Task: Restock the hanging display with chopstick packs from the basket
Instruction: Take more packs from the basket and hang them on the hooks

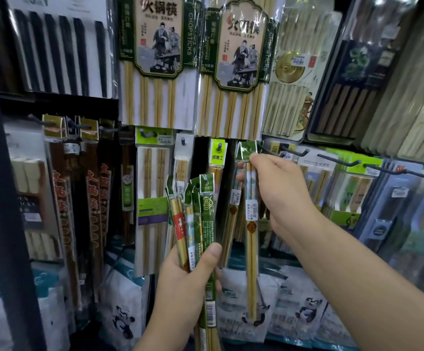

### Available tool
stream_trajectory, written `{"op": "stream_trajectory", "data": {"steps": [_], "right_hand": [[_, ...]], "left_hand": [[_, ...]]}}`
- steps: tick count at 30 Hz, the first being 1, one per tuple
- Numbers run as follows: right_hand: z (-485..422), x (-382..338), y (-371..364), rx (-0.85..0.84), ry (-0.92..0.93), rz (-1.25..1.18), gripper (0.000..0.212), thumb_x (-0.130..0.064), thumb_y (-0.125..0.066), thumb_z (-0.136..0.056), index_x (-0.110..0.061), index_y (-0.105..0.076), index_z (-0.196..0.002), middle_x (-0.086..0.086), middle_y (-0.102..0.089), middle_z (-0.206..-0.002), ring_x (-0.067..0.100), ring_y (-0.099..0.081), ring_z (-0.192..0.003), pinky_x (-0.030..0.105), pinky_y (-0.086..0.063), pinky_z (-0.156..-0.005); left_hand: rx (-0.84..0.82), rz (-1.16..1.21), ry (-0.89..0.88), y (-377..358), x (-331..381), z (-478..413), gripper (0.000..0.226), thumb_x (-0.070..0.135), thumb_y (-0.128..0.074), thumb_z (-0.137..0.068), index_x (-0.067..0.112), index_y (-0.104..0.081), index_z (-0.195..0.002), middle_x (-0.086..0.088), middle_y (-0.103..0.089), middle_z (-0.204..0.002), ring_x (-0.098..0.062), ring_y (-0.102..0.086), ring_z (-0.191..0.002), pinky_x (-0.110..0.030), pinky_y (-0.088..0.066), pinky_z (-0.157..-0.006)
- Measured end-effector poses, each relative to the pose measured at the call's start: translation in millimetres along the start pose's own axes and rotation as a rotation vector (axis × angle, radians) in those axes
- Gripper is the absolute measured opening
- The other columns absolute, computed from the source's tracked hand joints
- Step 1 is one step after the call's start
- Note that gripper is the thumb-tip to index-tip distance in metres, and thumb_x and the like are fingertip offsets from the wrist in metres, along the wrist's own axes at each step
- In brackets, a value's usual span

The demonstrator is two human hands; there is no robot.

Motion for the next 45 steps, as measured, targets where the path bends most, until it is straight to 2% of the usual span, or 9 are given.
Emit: {"op": "stream_trajectory", "data": {"steps": [11, 16, 20, 26, 30, 36, 39, 43, 45], "right_hand": [[-4, 7, -1, 0.016, -0.010, -0.030, 0.038, -0.033, -0.053, -0.101, -0.024, -0.078, -0.075, 0.000, -0.076, -0.074, 0.013, -0.056, -0.062, 0.027, -0.043, -0.058], [-9, 15, -1, 0.009, -0.017, 0.010, 0.034, -0.031, -0.054, -0.100, -0.010, -0.072, -0.080, -0.001, -0.076, -0.074, 0.003, -0.061, -0.058, 0.024, -0.046, -0.059], [-14, 22, -2, 0.002, -0.014, 0.050, 0.047, -0.034, -0.055, -0.102, 0.012, -0.059, -0.095, 0.010, -0.049, -0.075, 0.022, -0.042, -0.065, 0.029, -0.046, -0.073], [10, 35, 7, 0.065, 0.055, 0.174, 0.036, -0.042, -0.062, -0.098, -0.008, -0.066, -0.090, 0.006, -0.060, -0.068, 0.006, -0.054, -0.058, 0.030, -0.046, -0.064], [40, 30, -8, -0.176, 0.168, 0.185, 0.026, -0.044, -0.068, -0.093, -0.022, -0.069, -0.079, 0.001, -0.062, -0.069, 0.001, -0.054, -0.058, 0.020, -0.049, -0.057], [46, 24, -17, -0.266, 0.224, 0.171, 0.019, -0.024, -0.070, -0.095, -0.016, -0.067, -0.078, -0.013, -0.052, -0.063, 0.004, -0.050, -0.061, 0.019, -0.046, -0.060], [42, 24, -12, -0.227, 0.189, 0.143, 0.014, -0.022, -0.072, -0.093, -0.014, -0.068, -0.083, -0.005, -0.056, -0.066, 0.009, -0.053, -0.063, 0.024, -0.048, -0.060], [32, 15, -2, -0.132, 0.164, 0.042, 0.010, -0.020, -0.068, -0.096, -0.019, -0.070, -0.086, 0.019, -0.070, -0.088, 0.017, -0.055, -0.067, 0.028, -0.049, -0.058], [23, 9, 3, -0.093, 0.166, -0.014, 0.018, -0.024, -0.065, -0.098, -0.024, -0.070, -0.081, 0.013, -0.071, -0.082, 0.020, -0.055, -0.069, 0.031, -0.049, -0.059]], "left_hand": [[-0.029, -0.032, -0.036, 1, 5, -7, 0.051, 0.058, -0.073, -0.068, 0.013, -0.064, -0.091, -0.008, -0.069, -0.064, -0.022, -0.066, -0.053, -0.025, -0.054, -0.053], [-0.027, -0.019, -0.050, 2, 9, -7, 0.054, 0.061, -0.075, -0.064, 0.016, -0.066, -0.093, -0.008, -0.071, -0.067, -0.023, -0.067, -0.056, -0.025, -0.054, -0.053], [-0.042, 0.014, -0.059, 1, 14, -8, 0.055, 0.058, -0.073, -0.067, 0.013, -0.066, -0.097, -0.005, -0.069, -0.064, -0.019, -0.066, -0.054, -0.022, -0.053, -0.051], [-0.082, 0.000, -0.079, 0, 19, -6, 0.024, 0.051, -0.075, -0.071, 0.029, -0.069, -0.079, -0.003, -0.069, -0.063, -0.017, -0.067, -0.055, -0.022, -0.053, -0.052], [-0.111, -0.016, -0.108, -4, 21, -5, 0.009, 0.049, -0.073, -0.073, 0.041, -0.070, -0.077, 0.000, -0.069, -0.064, -0.014, -0.067, -0.055, -0.021, -0.052, -0.050], [-0.134, -0.040, -0.147, -6, 20, -1, 0.009, 0.049, -0.073, -0.074, 0.045, -0.072, -0.082, 0.008, -0.071, -0.065, -0.006, -0.067, -0.057, -0.020, -0.051, -0.052], [-0.109, -0.056, -0.156, -4, 20, -1, 0.016, 0.055, -0.072, -0.072, 0.050, -0.073, -0.088, 0.014, -0.075, -0.074, 0.001, -0.070, -0.065, -0.011, -0.050, -0.055], [-0.070, -0.033, -0.089, 2, 14, -4, 0.026, 0.063, -0.072, -0.069, 0.038, -0.070, -0.074, 0.002, -0.067, -0.064, -0.011, -0.064, -0.056, -0.021, -0.051, -0.053], [-0.056, -0.027, -0.074, 5, 13, -7, 0.023, 0.062, -0.072, -0.071, 0.039, -0.071, -0.075, 0.004, -0.068, -0.066, -0.011, -0.065, -0.059, -0.023, -0.051, -0.055]]}}
Point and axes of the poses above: each hand's wrist, its own z-axis away from the middle knuckle, its own y-axis out of the back of the hand, x = y × z, the point moved 5 cm from there along -z, towards the middle knuckle
